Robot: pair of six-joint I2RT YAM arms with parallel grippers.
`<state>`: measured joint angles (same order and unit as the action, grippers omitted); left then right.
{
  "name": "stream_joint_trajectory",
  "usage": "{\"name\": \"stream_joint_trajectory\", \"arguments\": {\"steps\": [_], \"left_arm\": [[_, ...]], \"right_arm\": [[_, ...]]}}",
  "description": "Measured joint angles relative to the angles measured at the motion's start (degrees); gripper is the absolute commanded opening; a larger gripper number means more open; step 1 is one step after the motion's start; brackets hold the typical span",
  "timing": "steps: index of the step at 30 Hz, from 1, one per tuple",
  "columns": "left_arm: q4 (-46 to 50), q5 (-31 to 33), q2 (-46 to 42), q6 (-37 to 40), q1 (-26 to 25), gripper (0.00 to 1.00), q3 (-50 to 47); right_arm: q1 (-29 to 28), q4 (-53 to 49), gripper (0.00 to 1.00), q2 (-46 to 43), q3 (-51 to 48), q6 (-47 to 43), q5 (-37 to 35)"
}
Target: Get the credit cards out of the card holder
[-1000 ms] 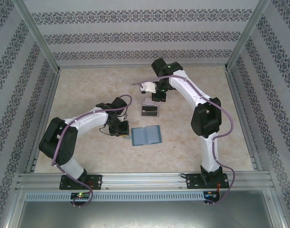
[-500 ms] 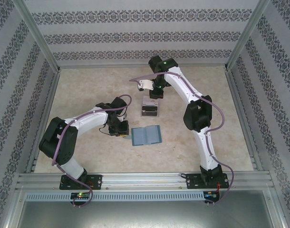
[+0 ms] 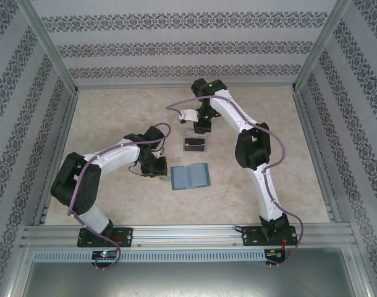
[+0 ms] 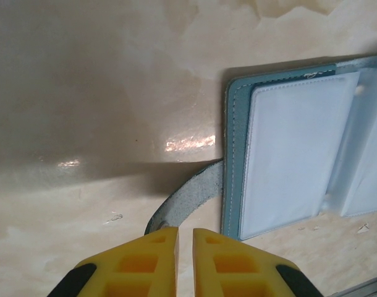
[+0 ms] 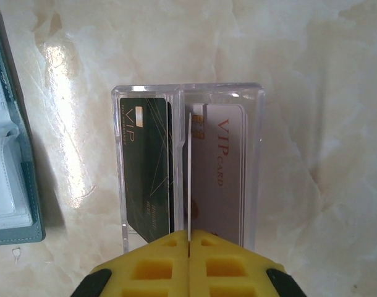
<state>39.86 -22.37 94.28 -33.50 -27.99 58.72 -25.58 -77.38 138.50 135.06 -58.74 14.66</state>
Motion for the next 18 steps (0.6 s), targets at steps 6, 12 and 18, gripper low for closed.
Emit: {"name": "stream_joint_trajectory", "arguments": {"steps": [6, 12, 18], "left_arm": [[0.09, 0.17, 0.0, 0.02, 0.0, 0.14, 0.04], [1.14, 1.64, 0.0, 0.33, 0.07, 0.23, 1.36], [1.68, 3.82, 0.0, 1.84, 1.4, 0.56, 2.4]], "right_arm": [[0.57, 0.17, 0.22, 0.0, 0.2, 0.33, -0.02], [2.25, 1.75, 0.32, -0.44, -0.13, 1.97, -0.48], [3.76, 9.03, 0.56, -8.68, -10.82, 5.86, -1.97]]}}
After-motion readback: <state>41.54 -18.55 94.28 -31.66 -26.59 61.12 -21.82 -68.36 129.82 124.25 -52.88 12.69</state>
